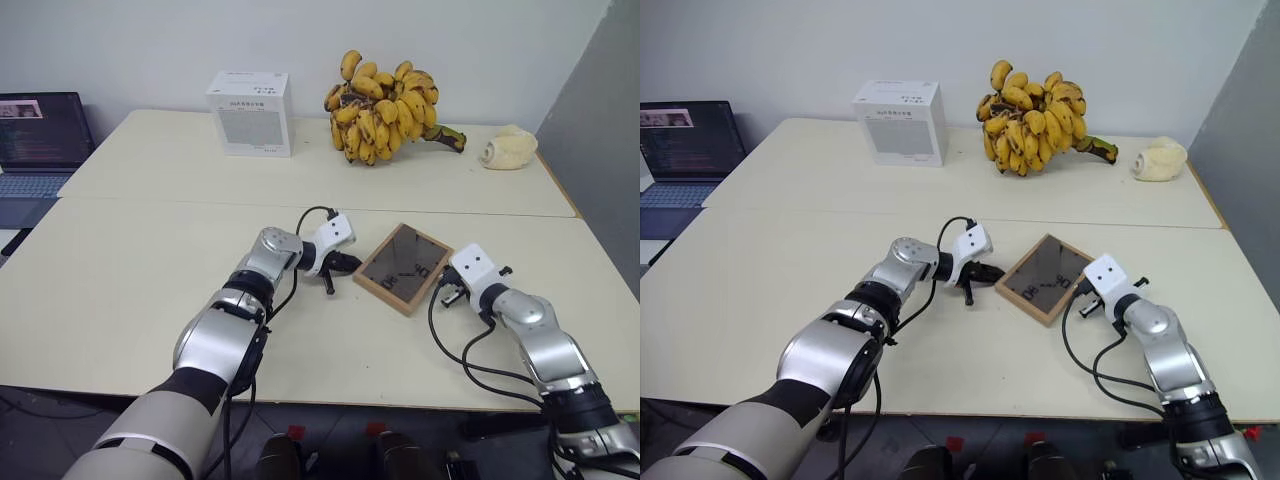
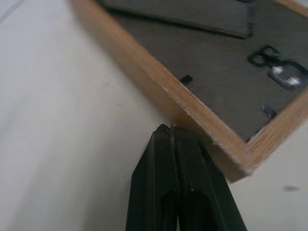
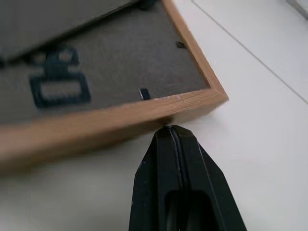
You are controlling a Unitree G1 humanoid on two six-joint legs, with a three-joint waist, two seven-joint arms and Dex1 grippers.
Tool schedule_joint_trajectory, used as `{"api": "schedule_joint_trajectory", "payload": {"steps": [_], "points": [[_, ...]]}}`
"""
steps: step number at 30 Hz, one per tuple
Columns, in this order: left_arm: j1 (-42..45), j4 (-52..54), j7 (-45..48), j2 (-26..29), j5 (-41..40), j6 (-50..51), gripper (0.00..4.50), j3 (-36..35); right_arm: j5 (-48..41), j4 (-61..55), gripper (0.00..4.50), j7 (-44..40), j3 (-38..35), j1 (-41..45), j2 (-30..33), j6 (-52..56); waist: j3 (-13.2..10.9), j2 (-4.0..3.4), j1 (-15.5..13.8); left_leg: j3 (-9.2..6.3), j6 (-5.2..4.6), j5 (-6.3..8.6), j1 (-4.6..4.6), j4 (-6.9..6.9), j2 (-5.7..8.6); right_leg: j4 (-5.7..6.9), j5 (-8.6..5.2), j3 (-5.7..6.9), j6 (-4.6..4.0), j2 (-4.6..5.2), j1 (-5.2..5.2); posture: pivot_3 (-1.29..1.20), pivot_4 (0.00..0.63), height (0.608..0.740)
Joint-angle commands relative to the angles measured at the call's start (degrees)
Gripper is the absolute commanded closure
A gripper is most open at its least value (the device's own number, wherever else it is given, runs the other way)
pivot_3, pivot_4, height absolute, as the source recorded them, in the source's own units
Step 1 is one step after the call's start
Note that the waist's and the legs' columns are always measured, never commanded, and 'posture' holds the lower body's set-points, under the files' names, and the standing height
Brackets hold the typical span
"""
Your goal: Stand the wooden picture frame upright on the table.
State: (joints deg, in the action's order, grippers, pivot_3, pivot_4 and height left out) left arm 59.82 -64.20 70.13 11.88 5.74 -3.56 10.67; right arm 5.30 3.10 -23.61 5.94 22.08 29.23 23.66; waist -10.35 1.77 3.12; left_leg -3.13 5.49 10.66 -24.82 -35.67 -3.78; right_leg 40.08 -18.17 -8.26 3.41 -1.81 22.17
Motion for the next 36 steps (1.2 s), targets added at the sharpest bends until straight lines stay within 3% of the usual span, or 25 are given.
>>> {"api": "schedule_joint_trajectory", "payload": {"steps": [1,4,7,17,21,22,24,28,36], "points": [[-7.03,17.27,8.31,1.47,-2.77,6.16,4.46,2.63,0.51,2.12,4.5,-0.38,0.59,3.03,-0.89,-3.71,0.01,-0.03,0.17,0.0,0.0,0.0,0.0,0.01,0.0,0.0,0.0,0.0,0.0,0.0,0.0,0.0,0.15,0.74],[-14.32,33.41,10.45,4.2,-4.74,13.53,4.46,3.94,0.74,3.15,4.5,-1.44,1.55,4.01,-1.43,-4.94,0.03,-0.07,0.3,-0.03,0.0,0.0,0.0,0.01,-0.03,0.01,0.0,0.02,0.0,0.0,-0.01,0.0,0.15,0.74],[-18.05,42.88,9.21,6.22,-6.38,19.5,4.46,3.46,0.8,3.48,4.5,-1.89,1.92,4.33,-1.66,-5.46,0.03,-0.08,0.29,-0.05,0.0,0.0,0.01,-0.04,-0.03,0.06,0.0,0.03,-0.01,0.01,-0.02,0.0,0.15,0.74],[-20.47,51.81,-2.41,11.83,-10.97,33.05,4.46,-4.15,1.74,3.09,4.5,-4.57,2.31,2.63,0.42,-7.71,0.03,-0.08,0.37,-0.06,0.0,0.0,0.03,-0.13,-0.02,0.16,-0.01,0.03,0.0,0.01,-0.03,0.0,0.15,0.74],[-21.78,58.9,-6.88,14.11,-18.21,49.65,4.46,-11.31,1.95,2.43,4.5,-6.7,2.0,1.24,2.98,-9.27,0.03,-0.08,0.32,-0.07,0.0,0.0,0.03,-0.12,-0.02,0.16,-0.01,0.04,0.0,0.01,-0.03,0.0,0.15,0.74],[-21.84,60.74,-8.25,14.31,-20.73,57.65,4.46,-13.19,1.93,2.17,4.5,-7.48,1.87,0.67,3.82,-9.8,0.03,-0.08,0.32,-0.07,0.0,0.0,0.02,-0.13,-0.02,0.16,-0.01,0.03,0.0,0.02,-0.03,0.0,0.15,0.74],[-21.83,63.85,-10.49,14.4,-25.08,70.71,4.46,-15.85,1.85,1.89,4.5,-8.68,1.8,-0.14,5.03,-10.52,0.03,-0.08,0.19,-0.08,0.0,0.0,0.03,-0.14,-0.02,0.14,-0.02,0.06,0.01,0.02,-0.06,0.0,0.15,0.74],[-22.16,69.02,-13.02,13.04,-33.02,87.11,4.46,-20.46,1.69,1.8,4.5,-10.83,1.86,-1.39,6.85,-11.76,0.03,-0.08,0.19,-0.12,0.0,0.0,0.02,-0.16,0.01,0.12,-0.12,0.09,0.18,0.06,-0.09,0.0,0.15,0.74],[-22.56,66.85,-18.26,12.04,-38.07,93.45,2.92,-20.41,2.8,2.46,4.5,-12.34,3.17,-1.54,6.66,-14.07,0.03,-0.08,0.2,-0.17,0.01,0.0,0.06,-0.16,0.0,0.13,-0.03,0.15,0.04,0.07,-0.13,0.0,0.15,0.74]]}}
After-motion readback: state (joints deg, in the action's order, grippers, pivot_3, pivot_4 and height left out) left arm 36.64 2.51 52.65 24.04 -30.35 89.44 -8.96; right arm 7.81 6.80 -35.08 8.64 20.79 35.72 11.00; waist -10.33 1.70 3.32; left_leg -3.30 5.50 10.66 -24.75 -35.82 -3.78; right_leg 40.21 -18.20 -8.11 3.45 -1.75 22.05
